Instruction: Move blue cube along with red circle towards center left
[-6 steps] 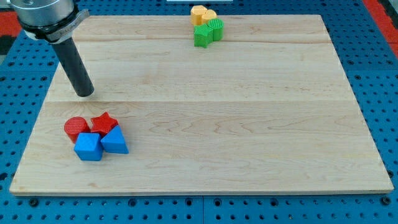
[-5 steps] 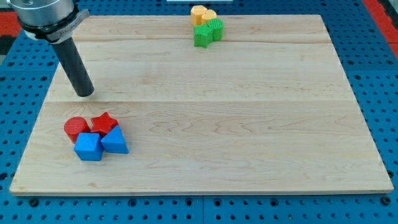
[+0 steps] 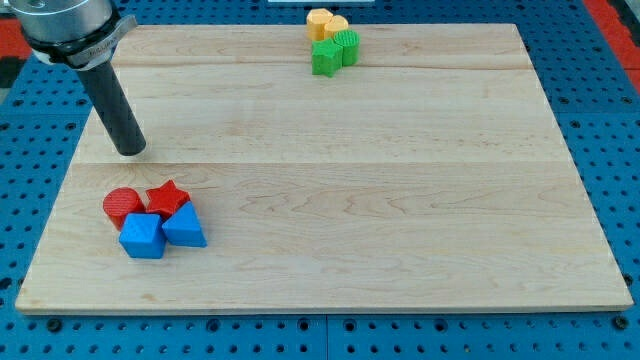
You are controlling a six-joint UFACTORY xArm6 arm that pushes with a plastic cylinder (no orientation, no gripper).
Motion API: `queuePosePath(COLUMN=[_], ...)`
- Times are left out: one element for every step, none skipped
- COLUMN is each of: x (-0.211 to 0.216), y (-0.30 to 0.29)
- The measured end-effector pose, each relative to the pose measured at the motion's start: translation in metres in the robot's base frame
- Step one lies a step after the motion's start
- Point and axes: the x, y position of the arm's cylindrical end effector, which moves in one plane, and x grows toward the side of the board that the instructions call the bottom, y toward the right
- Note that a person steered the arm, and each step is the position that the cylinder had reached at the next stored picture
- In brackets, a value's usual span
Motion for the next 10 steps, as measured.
queuePosePath(x=[0.020,0.031,0.044,0.042,0.063,0.109,0.146,0.171,0.176,0.155], y=[0.000,0.000,0.000,-0.005,-0.036,-0.041,-0.020,0.004,0.029,0.058])
